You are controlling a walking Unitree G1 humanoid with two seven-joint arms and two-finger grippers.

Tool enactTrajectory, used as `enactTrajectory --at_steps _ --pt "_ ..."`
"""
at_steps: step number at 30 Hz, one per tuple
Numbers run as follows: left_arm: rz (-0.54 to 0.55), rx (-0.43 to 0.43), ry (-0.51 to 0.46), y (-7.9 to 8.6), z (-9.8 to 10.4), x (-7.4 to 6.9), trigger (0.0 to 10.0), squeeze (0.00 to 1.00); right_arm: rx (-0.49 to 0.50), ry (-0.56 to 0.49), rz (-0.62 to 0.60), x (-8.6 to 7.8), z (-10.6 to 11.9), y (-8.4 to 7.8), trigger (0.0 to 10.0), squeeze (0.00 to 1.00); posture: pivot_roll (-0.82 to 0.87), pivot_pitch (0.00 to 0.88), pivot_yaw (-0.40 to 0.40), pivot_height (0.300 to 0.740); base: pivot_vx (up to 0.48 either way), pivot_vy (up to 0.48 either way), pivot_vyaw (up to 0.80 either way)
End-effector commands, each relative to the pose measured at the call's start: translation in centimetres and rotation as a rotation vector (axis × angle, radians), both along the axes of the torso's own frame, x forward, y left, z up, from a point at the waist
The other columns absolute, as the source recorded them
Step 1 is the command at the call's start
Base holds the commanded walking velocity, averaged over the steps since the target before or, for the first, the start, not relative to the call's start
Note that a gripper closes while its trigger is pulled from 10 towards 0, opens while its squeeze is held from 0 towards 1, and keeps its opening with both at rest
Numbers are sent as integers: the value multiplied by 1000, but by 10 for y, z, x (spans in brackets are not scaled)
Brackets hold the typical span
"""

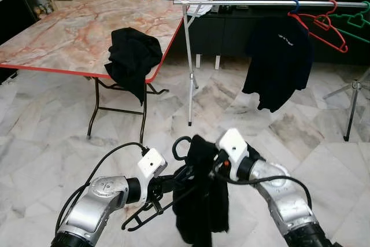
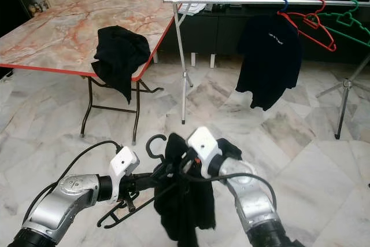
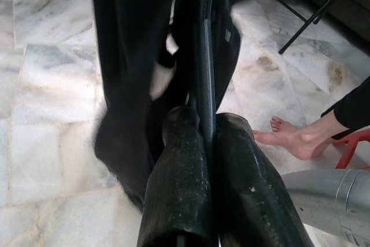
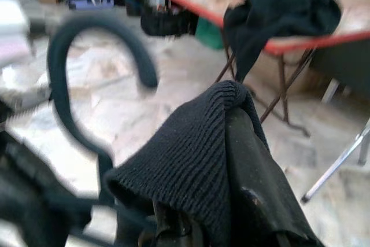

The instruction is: Hang hanger

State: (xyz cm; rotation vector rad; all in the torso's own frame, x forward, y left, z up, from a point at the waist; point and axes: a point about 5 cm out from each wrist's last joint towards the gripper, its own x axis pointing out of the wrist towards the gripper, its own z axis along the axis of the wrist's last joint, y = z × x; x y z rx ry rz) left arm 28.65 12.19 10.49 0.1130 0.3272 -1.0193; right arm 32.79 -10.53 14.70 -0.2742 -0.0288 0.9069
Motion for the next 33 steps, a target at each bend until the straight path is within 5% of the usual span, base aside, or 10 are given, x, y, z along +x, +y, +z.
enactTrajectory --at_steps 1,6,21,27,29,33 --pt "-22 -9 9 -2 0 -3 10000 0 44 -71 34 0 19 7 10000 0 95 118 67 740 0 0 0" --pt "-25 -13 17 -3 -1 -4 10000 0 36 -34 189 -15 17 15 10000 0 97 115 68 740 0 0 0" --pt "-40 -14 26 -5 0 -5 10000 0 -176 71 149 -16 -16 4 10000 0 92 101 71 740 0 0 0" --pt "-25 -13 18 -5 1 -3 10000 0 -187 90 172 -20 -20 7 10000 0 95 99 70 740 0 0 0" --pt "-22 -15 17 -5 1 -2 10000 0 -175 91 184 -21 -19 8 10000 965 93 102 70 740 0 0 0" --pt "-9 -22 20 -5 0 -2 10000 0 -186 90 208 -25 -17 9 10000 1000 93 104 69 740 0 0 0"
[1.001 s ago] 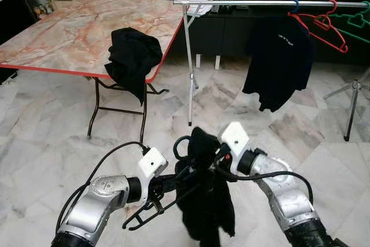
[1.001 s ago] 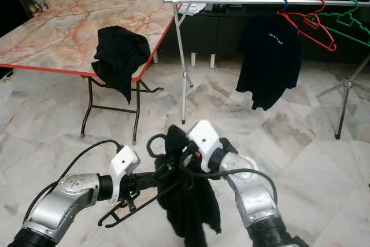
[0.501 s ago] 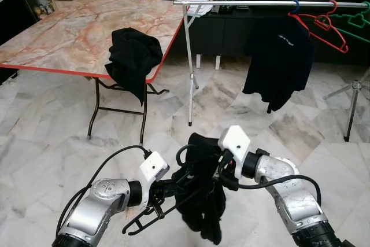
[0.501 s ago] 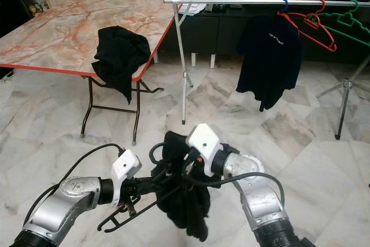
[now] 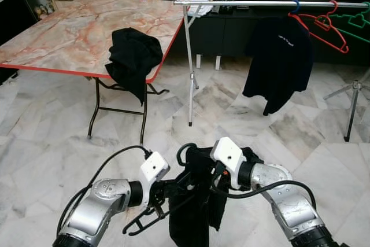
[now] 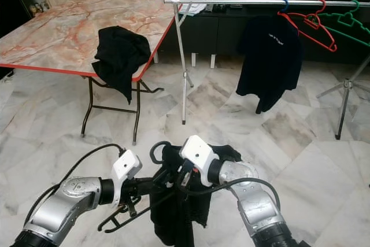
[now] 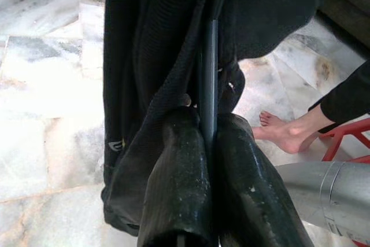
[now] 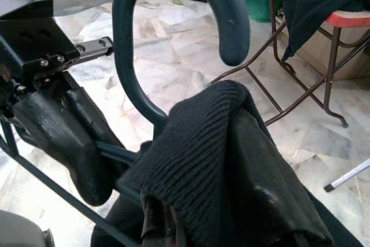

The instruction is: Hang hanger

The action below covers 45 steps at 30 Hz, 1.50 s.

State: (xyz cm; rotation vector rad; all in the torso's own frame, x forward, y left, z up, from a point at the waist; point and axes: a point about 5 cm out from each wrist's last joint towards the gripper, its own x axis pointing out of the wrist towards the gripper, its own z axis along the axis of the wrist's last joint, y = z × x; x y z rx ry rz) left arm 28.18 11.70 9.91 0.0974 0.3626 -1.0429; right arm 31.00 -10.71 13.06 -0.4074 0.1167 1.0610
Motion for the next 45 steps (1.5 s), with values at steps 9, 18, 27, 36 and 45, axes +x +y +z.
enactTrajectory --at_steps 9,18,27,36,45 --pt "91 -30 -33 3 5 10 10000 0 -29 21 118 -18 2 7 10000 1000 77 120 69 740 0 0 0" --pt "263 -24 -87 12 8 29 10000 0 -106 90 188 -33 -7 2 10000 1000 69 130 66 740 0 0 0" --pt "299 -65 -94 8 10 33 10000 0 -199 96 146 -31 -13 -11 10000 1000 67 130 63 740 0 0 0" --pt "185 -68 -39 2 5 20 10000 0 5 -77 -69 0 20 -3 10000 1000 71 133 67 740 0 0 0" --pt "166 -75 -29 0 4 18 10000 0 42 -160 -217 19 34 -8 10000 1000 72 132 67 740 0 0 0"
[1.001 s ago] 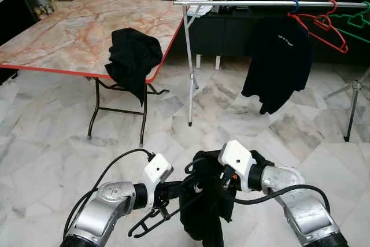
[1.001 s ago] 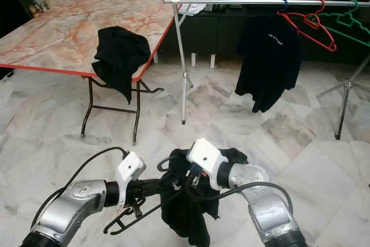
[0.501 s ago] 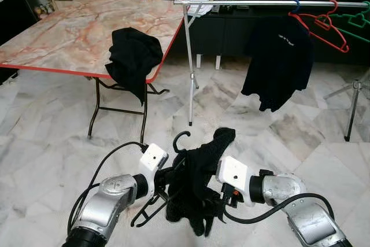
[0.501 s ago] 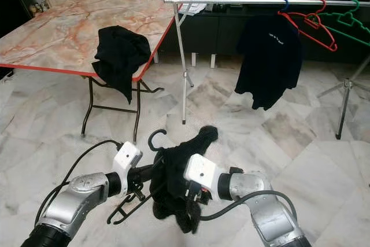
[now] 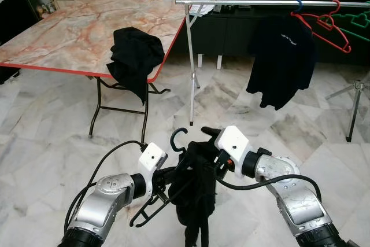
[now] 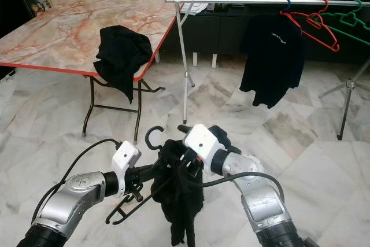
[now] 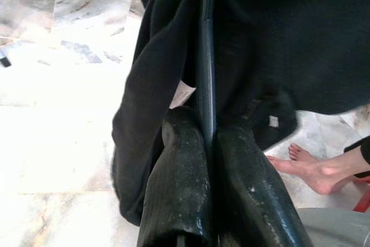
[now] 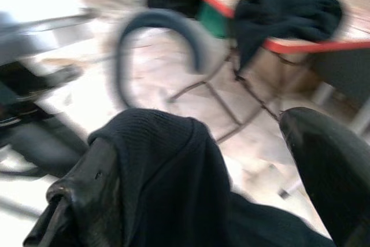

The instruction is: Hang hanger

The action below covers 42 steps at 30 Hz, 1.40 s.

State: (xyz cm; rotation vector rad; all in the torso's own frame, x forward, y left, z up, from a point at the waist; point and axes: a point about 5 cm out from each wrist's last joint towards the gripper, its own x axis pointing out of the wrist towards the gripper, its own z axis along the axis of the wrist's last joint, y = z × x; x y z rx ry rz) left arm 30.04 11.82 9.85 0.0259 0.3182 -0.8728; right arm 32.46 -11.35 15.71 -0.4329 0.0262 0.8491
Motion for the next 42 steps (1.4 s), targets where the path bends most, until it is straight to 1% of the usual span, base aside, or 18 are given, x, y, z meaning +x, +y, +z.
enactTrajectory --at_steps 1,4,5,7,11,14,18,19,20,23,28,29,30,33,34,35,38,42 --pt "-14 -20 -10 -1 5 0 10000 0 20 -34 -33 6 9 -1 10000 1000 69 132 67 740 0 0 0" --pt "-16 -23 -6 -1 5 -1 10000 0 34 -1 77 -4 12 4 10000 1000 69 132 67 740 0 0 0" --pt "-15 -24 -6 -1 5 -1 10000 0 10 19 157 -12 10 7 10000 1000 66 132 66 740 0 0 0" --pt "-13 -25 -6 -1 5 -1 10000 0 -43 23 230 -21 6 7 10000 1000 67 132 66 740 0 0 0" --pt "-11 -27 -5 -1 5 -1 10000 0 -170 90 214 -23 -9 -9 10000 1000 63 127 67 740 0 0 0" --pt "-10 -28 -5 -1 5 -1 10000 0 -232 160 264 -31 -19 -18 10000 1000 63 126 66 740 0 0 0" --pt "-12 -28 -6 0 6 1 10000 0 -218 210 242 -30 -23 -26 10000 1000 68 114 71 740 0 0 0" --pt "-13 -25 -6 0 6 1 10000 0 -297 226 217 -27 -32 -33 10000 1000 68 115 73 740 0 0 0" --pt "-13 -25 -6 0 6 1 10000 0 -297 226 217 -27 -32 -33 10000 1000 68 115 73 740 0 0 0" --pt "-13 -20 -7 1 6 1 10000 0 -367 210 44 -10 -44 -43 10000 1000 70 117 74 740 0 0 0" --pt "-14 -20 -3 0 6 -1 10000 0 -369 194 -22 -3 -45 -38 10000 1000 72 124 77 740 0 0 0" --pt "-21 -22 0 0 5 -2 10000 0 -335 173 -10 -3 -41 -32 10000 0 73 124 78 740 0 0 0" --pt "-21 -22 0 0 5 -2 10000 0 -335 173 -10 -3 -41 -32 10000 0 73 124 78 740 0 0 0" --pt "-52 -19 2 1 6 -5 10000 0 -181 72 -40 5 -20 -29 10000 0 76 122 80 740 0 0 0" --pt "-72 -5 2 1 5 -7 10000 0 -86 38 -52 9 -8 -29 10000 0 69 119 81 740 0 0 0" --pt "-75 6 1 3 5 -7 10000 0 -49 14 -55 12 1 -31 10000 0 65 122 81 740 0 0 0" --pt "-78 20 1 7 3 -7 10000 0 -12 -28 -54 15 16 -39 10000 0 64 122 79 740 0 0 0" --pt "-126 42 15 9 0 -13 10000 0 -50 -30 -27 15 19 -47 10000 0 62 125 77 740 0 0 0"
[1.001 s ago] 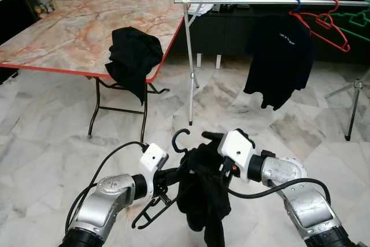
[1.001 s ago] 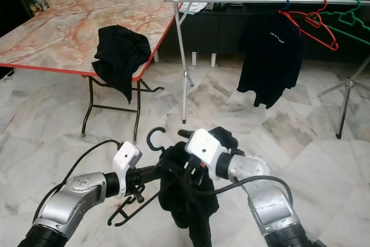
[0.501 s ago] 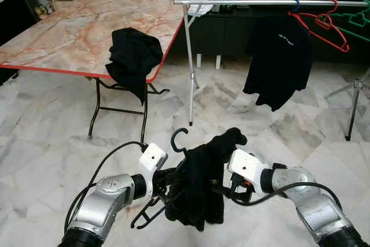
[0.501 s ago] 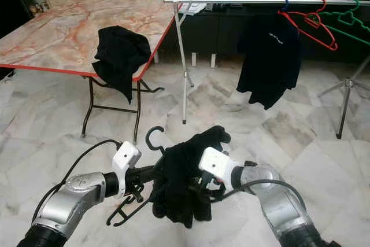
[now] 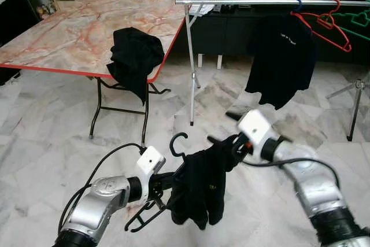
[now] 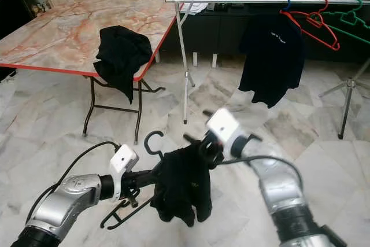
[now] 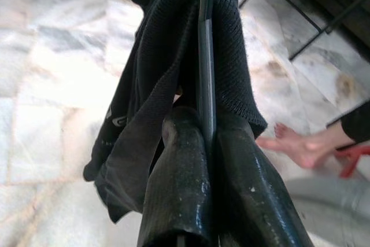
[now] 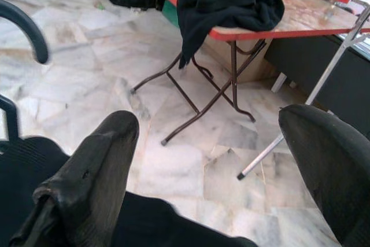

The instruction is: Hang hanger

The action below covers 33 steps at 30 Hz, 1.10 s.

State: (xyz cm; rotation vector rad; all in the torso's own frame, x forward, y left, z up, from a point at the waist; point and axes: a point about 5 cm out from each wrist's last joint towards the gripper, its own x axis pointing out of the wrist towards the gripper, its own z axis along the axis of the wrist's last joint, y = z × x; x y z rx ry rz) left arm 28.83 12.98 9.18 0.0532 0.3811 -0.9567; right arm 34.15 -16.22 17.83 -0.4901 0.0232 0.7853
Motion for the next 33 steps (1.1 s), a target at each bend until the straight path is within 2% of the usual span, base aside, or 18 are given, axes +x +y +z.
enactTrajectory --at_steps 1,5,7,9,13,15,17,18,25,27,33 --pt "-60 12 -28 -1 6 -4 10000 0 -32 32 70 -4 -5 0 10000 0 61 125 76 740 0 0 0" --pt "-137 32 -26 3 6 -11 10000 0 -105 120 217 -12 -16 -9 10000 0 60 130 73 740 0 0 0" --pt "-206 46 -14 6 7 -18 10000 0 -143 197 279 -16 -23 -16 10000 0 62 134 69 740 0 0 0" --pt "-242 67 0 10 6 -22 10000 0 -180 268 326 -19 -28 -22 10000 0 62 134 69 740 0 0 0" --pt "-280 90 -18 11 6 -24 10000 0 -217 328 372 -21 -35 -27 10000 0 60 134 59 740 0 0 0" --pt "-356 104 -31 7 10 -30 10000 0 -220 363 455 -24 -38 -24 10000 0 61 133 58 740 0 0 0" --pt "-378 107 -32 6 11 -32 10000 0 -215 371 476 -24 -38 -23 10000 0 61 131 57 740 0 0 0" --pt "-408 136 -36 5 12 -33 10000 0 -204 378 520 -25 -39 -18 10000 0 61 131 57 740 0 0 0" --pt "-458 148 -50 0 18 -33 10000 0 -229 379 595 -25 -46 -6 10000 0 70 127 49 740 0 0 0" --pt "-460 151 -50 0 18 -33 10000 0 -195 399 650 -26 -44 -1 10000 0 72 127 47 740 0 0 0" --pt "-461 156 -50 -1 18 -33 10000 0 -181 444 738 -30 -45 3 10000 0 73 121 41 740 0 0 0"
